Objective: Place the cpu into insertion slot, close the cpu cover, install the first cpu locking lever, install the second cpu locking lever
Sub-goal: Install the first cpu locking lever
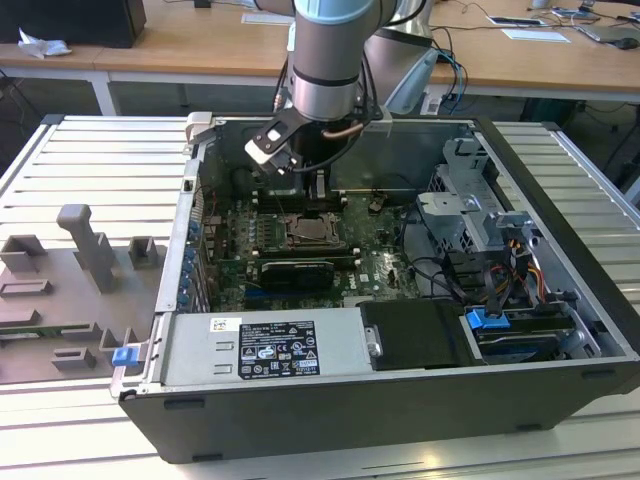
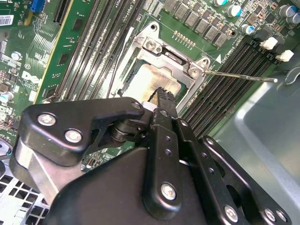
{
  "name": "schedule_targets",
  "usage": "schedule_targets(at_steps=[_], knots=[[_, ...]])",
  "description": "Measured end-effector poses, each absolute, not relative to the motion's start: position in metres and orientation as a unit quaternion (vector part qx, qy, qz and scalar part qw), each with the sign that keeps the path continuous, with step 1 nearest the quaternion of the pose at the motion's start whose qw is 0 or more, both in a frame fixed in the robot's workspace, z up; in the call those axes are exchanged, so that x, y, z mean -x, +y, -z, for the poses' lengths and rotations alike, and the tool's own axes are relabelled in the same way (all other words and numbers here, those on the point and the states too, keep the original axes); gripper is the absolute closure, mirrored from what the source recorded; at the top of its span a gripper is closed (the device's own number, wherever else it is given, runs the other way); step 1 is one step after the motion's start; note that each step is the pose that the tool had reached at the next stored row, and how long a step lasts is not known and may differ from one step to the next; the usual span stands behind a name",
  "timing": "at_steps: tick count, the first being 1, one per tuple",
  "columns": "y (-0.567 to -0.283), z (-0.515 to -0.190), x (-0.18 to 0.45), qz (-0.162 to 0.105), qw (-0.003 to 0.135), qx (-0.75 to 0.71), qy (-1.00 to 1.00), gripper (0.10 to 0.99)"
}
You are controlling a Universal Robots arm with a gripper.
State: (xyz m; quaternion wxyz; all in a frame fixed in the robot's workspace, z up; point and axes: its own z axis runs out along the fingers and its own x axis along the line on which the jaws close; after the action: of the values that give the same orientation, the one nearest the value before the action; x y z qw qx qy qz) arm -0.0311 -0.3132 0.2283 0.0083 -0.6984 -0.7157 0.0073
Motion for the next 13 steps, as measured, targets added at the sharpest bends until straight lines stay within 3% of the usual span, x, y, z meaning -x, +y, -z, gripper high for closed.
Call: schedule_targets(at_steps=[13], knots=[[-0.3132, -0.2318, 0.0310, -0.007, 0.009, 0.698, -0.716, 0.980]])
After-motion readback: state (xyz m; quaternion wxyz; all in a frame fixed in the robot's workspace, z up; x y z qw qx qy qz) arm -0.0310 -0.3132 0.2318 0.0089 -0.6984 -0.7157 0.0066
